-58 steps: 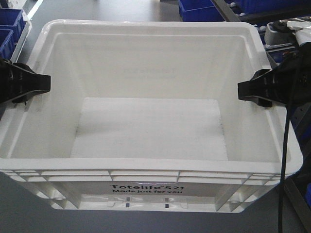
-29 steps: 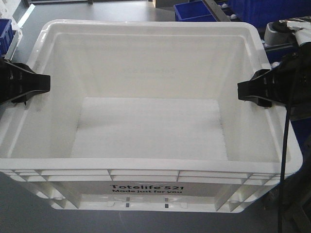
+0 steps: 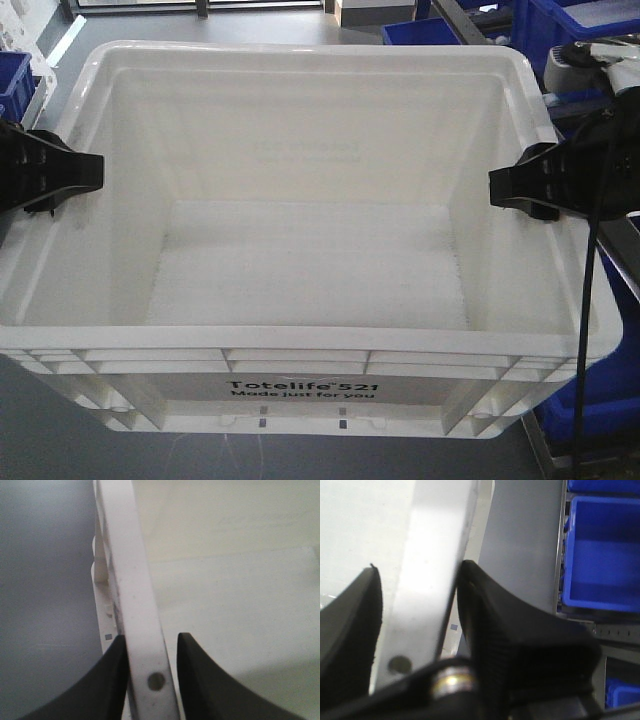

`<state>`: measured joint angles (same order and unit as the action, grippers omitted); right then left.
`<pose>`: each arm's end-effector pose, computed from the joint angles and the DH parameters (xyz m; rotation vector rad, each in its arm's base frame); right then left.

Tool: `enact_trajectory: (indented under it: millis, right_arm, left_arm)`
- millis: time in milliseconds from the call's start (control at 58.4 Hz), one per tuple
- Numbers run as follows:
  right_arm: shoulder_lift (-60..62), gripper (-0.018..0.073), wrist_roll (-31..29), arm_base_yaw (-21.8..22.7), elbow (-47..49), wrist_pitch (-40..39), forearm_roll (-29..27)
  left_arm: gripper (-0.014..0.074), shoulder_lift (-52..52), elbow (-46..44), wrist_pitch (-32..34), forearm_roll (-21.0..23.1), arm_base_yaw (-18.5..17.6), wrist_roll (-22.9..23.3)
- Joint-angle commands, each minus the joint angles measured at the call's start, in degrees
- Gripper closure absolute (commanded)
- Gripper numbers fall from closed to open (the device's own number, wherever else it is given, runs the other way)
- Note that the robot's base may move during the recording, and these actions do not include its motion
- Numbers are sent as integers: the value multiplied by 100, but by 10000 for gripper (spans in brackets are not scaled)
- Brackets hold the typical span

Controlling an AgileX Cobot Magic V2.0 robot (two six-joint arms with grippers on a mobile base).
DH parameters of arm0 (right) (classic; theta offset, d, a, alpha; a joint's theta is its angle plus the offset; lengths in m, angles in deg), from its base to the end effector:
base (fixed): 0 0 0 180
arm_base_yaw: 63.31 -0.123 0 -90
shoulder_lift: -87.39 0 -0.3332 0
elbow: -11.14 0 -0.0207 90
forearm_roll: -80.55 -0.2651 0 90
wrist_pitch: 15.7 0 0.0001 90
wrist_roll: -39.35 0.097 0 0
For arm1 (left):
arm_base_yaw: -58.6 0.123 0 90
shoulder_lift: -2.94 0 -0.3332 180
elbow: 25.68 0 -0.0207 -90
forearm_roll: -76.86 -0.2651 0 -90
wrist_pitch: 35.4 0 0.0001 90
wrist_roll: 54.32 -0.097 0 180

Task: Move bin from left to right shelf
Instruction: 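Keep holding the tote level while the base turns across the room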

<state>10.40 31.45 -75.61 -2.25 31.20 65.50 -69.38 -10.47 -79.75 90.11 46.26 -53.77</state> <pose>0.2462 0.0725 0.3977 -0.2948 2.3695 0.3497 0.2261 -0.0654 0.4095 0.1294 2.3038 -0.3864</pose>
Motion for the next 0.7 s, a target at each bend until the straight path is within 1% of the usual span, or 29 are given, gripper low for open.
enact_trajectory:
  millis: [0,685]
  right_arm:
    - [183,564,-109,-23,273,-653,-441]
    - [183,564,-109,-23,273,-617,-441]
  left_arm:
    - [603,203,-281,638,513,-83,-138]
    - [603,203,-281,638,513,-83,-138]
